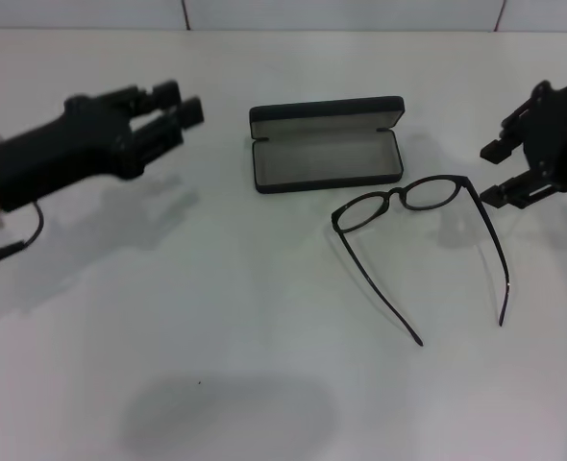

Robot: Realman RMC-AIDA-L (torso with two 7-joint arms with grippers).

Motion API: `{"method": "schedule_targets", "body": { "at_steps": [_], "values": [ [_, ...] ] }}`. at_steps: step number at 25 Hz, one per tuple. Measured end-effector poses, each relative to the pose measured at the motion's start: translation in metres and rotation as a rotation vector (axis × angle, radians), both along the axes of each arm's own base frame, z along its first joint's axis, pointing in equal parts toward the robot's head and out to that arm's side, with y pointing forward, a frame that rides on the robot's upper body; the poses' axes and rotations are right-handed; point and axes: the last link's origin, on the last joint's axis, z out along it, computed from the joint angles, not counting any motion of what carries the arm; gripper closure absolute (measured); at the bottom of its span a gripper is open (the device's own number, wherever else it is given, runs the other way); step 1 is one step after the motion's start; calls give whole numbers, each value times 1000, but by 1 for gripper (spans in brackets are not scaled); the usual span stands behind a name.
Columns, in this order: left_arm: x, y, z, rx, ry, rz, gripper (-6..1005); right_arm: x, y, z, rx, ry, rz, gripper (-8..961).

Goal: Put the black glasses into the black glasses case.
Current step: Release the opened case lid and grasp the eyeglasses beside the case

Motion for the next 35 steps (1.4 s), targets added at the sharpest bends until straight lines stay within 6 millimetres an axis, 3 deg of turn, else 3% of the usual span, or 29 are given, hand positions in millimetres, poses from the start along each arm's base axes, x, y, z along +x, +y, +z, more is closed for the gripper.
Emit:
{"method": "schedule_targets", "body": {
  "at_steps": [3,6,8,10,20,35],
  "values": [
    [-9,-9,-1,-14,-35,-17,626,-5,4,-11,-7,-73,31,451],
    [-13,-15,-2,-17,-55,-23,629,-17,9,-35,-35,-187,120,449],
    [-34,-30,-17,12,-144,-14,630,-20,10,-40,-40,-210,144,449],
    [-39,-35,-22,27,-162,-12,632,-22,11,-45,-47,-240,186,451],
    [-52,-51,-48,-3,-181,14,639,-16,21,-73,-82,-277,376,441],
    [-59,-62,-61,-16,-202,54,650,-21,28,-101,-126,-200,498,445]
  ]
}}
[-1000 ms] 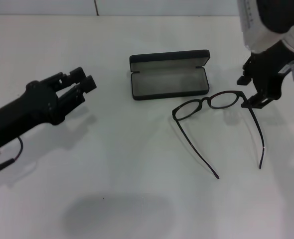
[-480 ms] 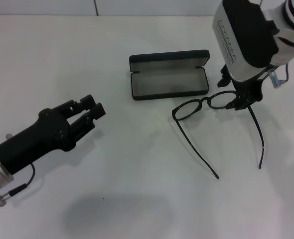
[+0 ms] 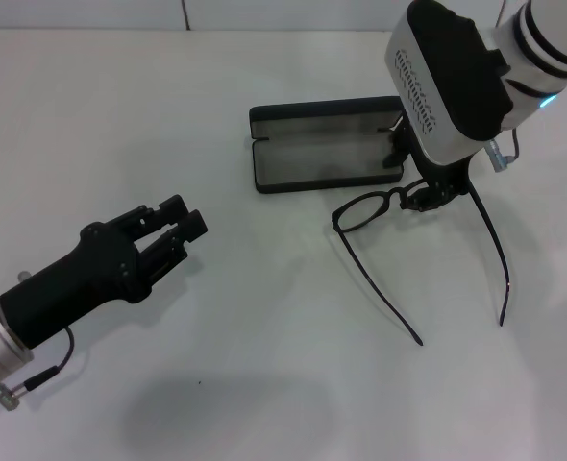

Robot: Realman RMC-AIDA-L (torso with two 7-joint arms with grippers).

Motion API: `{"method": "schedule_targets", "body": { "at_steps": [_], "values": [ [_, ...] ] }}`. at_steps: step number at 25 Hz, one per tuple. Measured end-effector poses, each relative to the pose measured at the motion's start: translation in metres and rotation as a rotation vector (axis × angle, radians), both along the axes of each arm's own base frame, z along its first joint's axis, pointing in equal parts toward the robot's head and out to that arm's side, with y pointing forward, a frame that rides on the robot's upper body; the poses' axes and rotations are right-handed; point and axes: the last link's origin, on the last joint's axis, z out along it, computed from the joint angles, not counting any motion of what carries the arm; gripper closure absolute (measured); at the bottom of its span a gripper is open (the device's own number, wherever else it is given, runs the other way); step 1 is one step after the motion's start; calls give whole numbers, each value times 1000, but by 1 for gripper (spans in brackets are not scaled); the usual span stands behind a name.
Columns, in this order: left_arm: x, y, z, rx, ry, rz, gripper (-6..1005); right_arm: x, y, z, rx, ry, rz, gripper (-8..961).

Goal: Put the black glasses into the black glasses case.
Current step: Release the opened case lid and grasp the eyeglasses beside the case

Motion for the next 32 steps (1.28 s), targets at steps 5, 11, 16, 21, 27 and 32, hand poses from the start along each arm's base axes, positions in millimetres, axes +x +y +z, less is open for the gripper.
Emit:
{"method": "schedule_targets", "body": {
  "at_steps": [5,11,16,21,27,32],
  "values": [
    [0,0,-1,-3,-2,1,654,6,2,-6,-17,26,11,446],
    [-1,-2,-3,-7,-7,8,658,14,2,-14,-33,33,3,447],
    [-1,-2,-3,-9,-8,9,662,20,2,-17,-34,27,2,448],
    [0,-1,-3,-7,-6,7,666,25,2,-20,-35,23,3,449],
    [0,0,-5,-10,-11,10,670,26,2,-21,-35,22,-1,467],
    [-1,2,-5,1,-20,18,674,27,2,-21,-35,22,-3,496]
  ]
}}
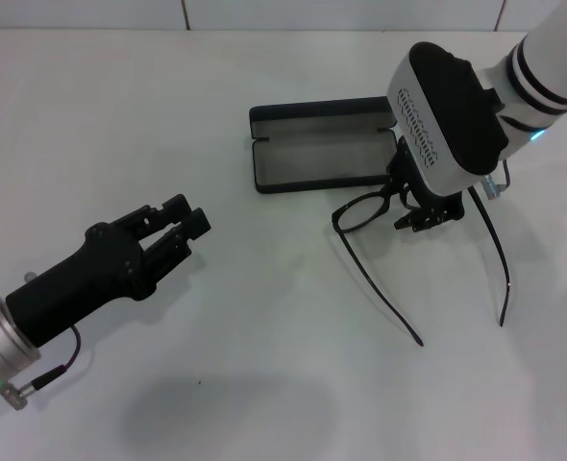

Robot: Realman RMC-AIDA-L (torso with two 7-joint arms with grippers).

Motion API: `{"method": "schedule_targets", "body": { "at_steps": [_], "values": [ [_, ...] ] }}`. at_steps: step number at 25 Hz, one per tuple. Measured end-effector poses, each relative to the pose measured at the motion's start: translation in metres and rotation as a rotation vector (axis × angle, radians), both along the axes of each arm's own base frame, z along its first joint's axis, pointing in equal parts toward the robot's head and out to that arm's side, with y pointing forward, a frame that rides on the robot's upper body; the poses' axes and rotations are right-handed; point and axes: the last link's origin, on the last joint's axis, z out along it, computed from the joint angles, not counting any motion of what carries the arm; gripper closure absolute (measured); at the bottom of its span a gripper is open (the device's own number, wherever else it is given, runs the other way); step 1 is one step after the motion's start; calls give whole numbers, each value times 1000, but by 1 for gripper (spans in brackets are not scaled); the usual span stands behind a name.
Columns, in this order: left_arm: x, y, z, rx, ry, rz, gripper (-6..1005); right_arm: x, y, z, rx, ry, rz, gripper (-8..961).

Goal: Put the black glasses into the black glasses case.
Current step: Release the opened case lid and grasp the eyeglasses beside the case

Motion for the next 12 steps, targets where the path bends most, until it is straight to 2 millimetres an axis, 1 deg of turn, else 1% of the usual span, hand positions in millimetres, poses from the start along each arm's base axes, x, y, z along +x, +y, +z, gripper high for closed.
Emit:
{"method": "schedule_targets", "body": {
  "at_steps": [6,11,12],
  "values": [
    [0,0,0,2,-3,2,678,-2,0,-2,11,42,-12,550],
    [-1,-2,-1,2,-6,9,682,0,0,-2,16,44,-17,753],
    [-2,-2,-1,2,-6,10,683,1,0,-2,17,44,-19,768]
  ]
}}
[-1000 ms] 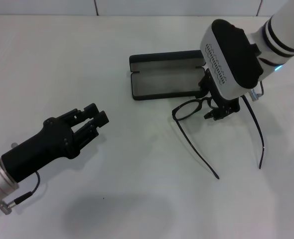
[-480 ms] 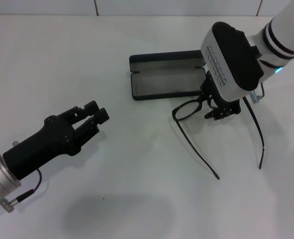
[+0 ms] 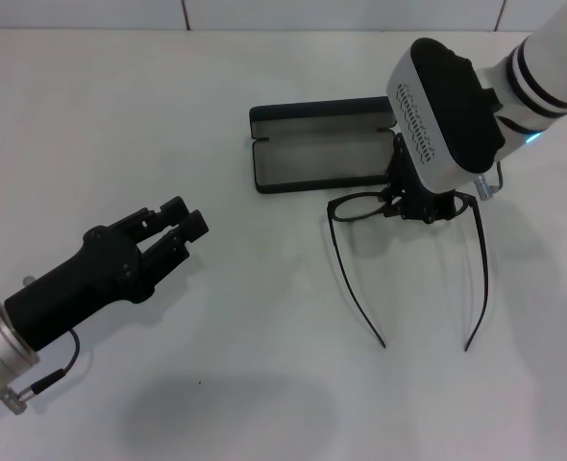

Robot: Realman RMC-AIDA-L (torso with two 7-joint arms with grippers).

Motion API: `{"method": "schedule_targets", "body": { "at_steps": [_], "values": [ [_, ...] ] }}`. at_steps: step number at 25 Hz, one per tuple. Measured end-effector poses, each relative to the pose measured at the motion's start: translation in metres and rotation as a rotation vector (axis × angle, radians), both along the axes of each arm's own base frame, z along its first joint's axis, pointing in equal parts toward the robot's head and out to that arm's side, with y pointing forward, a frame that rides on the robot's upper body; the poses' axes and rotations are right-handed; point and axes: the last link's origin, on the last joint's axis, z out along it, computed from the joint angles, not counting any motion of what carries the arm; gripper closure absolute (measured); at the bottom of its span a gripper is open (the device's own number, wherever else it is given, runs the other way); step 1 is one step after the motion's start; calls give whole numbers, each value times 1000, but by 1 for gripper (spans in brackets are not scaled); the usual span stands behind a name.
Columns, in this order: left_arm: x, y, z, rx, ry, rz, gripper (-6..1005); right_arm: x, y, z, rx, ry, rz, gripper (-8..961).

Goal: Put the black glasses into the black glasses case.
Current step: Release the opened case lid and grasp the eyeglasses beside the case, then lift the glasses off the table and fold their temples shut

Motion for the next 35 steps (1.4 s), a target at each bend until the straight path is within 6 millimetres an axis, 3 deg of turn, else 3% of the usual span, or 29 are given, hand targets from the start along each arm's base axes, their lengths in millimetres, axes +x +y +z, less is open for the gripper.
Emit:
{"method": "schedule_targets", "body": {
  "at_steps": [4,10,18,22,27,30,35],
  "values": [
    [-1,-1,-1,-4,-4,7,686,4,-2,0,-4,-10,-10,826],
    [0,-1,-2,-7,-9,4,690,7,-5,10,23,47,-32,829],
    [12,-1,15,76,-125,-49,696,-14,-6,79,127,505,-134,833],
    [32,0,26,101,-203,-187,699,-8,-15,98,118,750,-202,838],
    [56,9,37,85,-263,-346,703,-2,-27,96,76,986,-268,840],
    [68,17,40,61,-284,-408,705,4,-33,89,38,1036,-318,840],
    [91,35,36,24,-288,-496,914,9,-47,64,-47,1062,-363,839]
  ]
}}
